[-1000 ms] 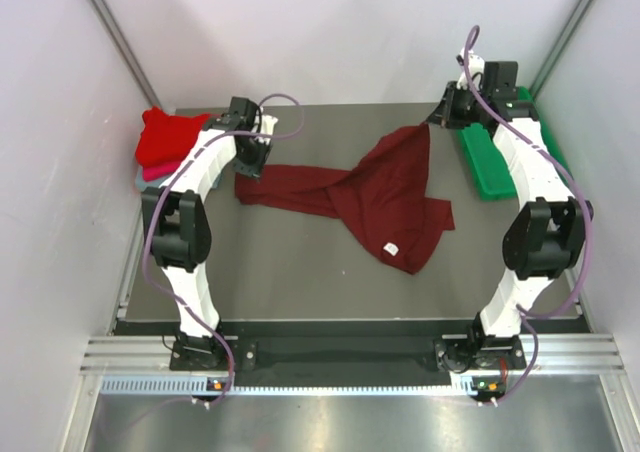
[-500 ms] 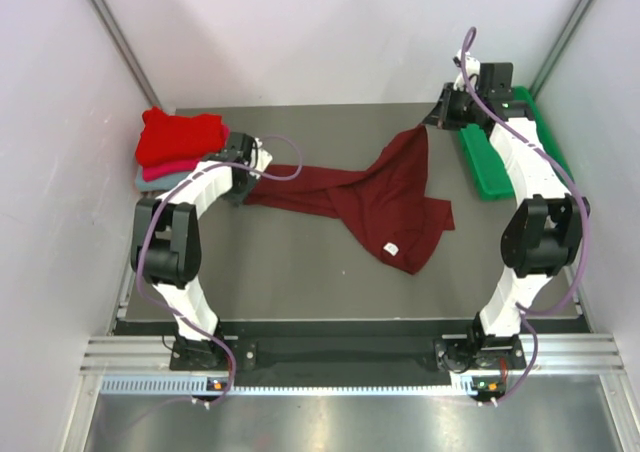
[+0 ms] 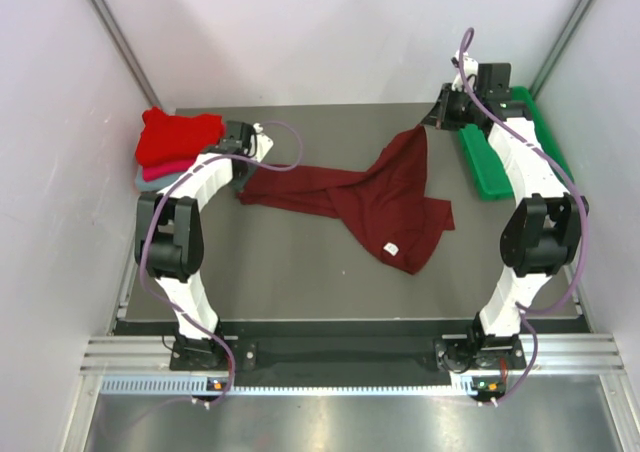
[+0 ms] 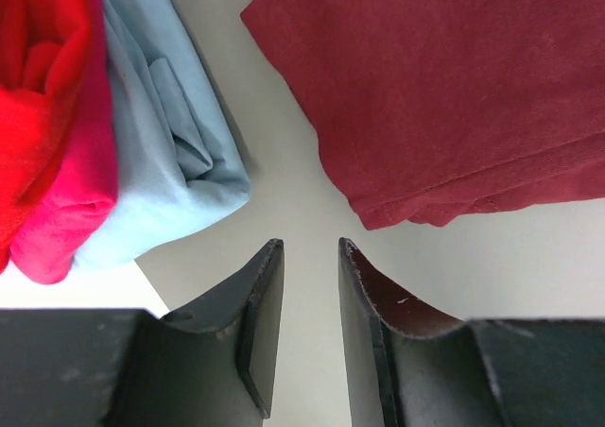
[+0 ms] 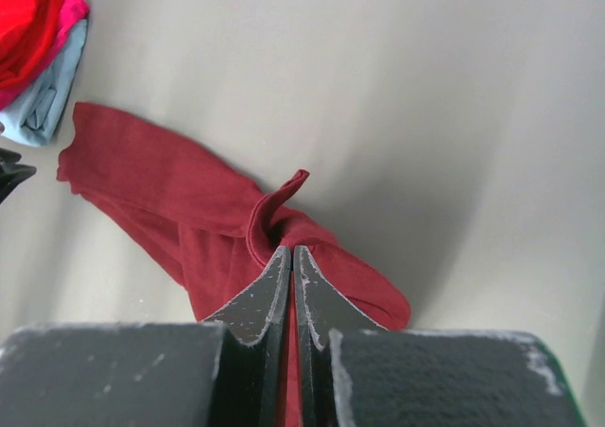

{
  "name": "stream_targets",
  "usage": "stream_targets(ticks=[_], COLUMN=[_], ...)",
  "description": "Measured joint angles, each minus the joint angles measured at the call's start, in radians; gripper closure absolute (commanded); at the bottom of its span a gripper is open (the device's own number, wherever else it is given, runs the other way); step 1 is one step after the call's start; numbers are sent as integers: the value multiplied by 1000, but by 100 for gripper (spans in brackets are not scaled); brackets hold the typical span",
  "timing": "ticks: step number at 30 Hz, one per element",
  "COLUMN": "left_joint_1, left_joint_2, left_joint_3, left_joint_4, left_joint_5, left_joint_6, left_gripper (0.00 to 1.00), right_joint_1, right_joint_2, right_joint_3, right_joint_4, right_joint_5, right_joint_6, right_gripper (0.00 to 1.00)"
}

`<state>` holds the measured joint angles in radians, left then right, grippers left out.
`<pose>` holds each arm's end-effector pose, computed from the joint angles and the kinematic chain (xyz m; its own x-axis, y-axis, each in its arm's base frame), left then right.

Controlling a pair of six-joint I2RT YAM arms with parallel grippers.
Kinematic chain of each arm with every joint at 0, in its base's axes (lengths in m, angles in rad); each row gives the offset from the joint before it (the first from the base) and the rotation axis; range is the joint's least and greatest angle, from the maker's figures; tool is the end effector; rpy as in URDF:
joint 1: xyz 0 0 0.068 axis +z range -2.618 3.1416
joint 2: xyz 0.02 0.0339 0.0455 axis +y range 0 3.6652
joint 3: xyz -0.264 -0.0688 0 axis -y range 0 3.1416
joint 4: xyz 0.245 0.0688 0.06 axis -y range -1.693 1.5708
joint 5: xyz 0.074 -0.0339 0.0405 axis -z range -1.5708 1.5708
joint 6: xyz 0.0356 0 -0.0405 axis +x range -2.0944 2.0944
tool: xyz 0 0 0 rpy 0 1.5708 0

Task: Fold and stack the t-shirts
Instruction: Flatten the tshirt out

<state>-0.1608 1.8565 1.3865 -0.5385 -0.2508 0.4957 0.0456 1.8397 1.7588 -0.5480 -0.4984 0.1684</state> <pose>0.3941 -0.0550 0.2176 -0.7230 0.5841 -0.3691 0.4188 0.7953 0.4383 0.4231 0.0363 0.3461 -0.6508 0.1177 -0.7501 -0.3217 0.8521 0.4128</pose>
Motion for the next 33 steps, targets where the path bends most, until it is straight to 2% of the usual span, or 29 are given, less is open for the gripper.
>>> stream_targets(ticks=[33], left_joint_1=[0], left_joint_2=[71], left_joint_3=[-8], left_joint_4=[-25], left_joint_5=[74], left_joint_6=[-77], left_gripper=[65], right_joint_1=[0], right_joint_2=[21], right_joint_3=[3], right_joint_4=[2], right_joint_5=[11], right_joint_6=[-10], right_gripper=[100])
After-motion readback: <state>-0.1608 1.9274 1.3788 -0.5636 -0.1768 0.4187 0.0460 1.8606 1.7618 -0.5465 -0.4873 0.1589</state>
